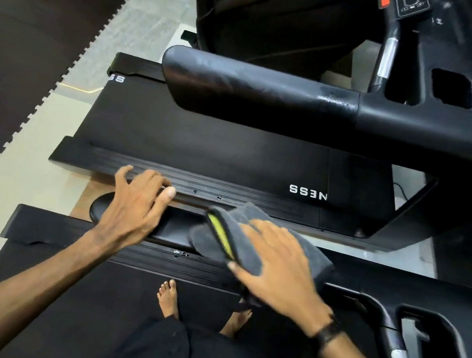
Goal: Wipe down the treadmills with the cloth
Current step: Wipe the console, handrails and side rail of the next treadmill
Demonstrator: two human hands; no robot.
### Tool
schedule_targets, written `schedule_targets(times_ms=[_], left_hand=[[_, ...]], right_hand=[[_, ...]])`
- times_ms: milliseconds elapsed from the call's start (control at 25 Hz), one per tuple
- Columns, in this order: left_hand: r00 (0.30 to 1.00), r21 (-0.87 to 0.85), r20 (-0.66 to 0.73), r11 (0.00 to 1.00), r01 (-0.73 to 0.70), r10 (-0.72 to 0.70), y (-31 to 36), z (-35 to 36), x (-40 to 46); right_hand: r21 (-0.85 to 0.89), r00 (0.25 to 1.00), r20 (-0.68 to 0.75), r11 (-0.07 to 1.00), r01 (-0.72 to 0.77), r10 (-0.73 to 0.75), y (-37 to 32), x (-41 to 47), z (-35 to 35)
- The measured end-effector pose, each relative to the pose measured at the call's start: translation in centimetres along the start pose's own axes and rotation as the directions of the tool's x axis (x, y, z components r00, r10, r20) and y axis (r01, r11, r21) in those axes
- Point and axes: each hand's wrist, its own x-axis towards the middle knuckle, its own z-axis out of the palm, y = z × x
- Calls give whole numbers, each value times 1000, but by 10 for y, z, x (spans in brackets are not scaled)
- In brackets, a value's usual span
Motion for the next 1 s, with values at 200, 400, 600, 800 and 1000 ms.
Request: schedule_targets(times_ms=[200, 400, 600, 800, 1000], left_hand=[[1000, -20, -7, 1000, -1, 1, -3, 2, -1], [1000, -65, -1, 998, 18, -18, -4, 2, 0], [996, -183, -72, 983, 29, -43, -4, -2, -3], [993, -170, -104, 985, 30, -48, 1, -4, -5], [985, -224, -145, 972, 65, -99, -1, -4, -4]], right_hand=[[37, 715, 445, 786, -617, 540, 55, 64, -21], [107, 795, 502, 888, -447, 340, -41, 132, 33], [38, 996, 36, 995, -89, 87, -52, 32, 14], [38, 693, 461, 768, -639, 554, 11, 97, -6], [101, 860, 409, 922, -375, 305, -81, 140, 41]])
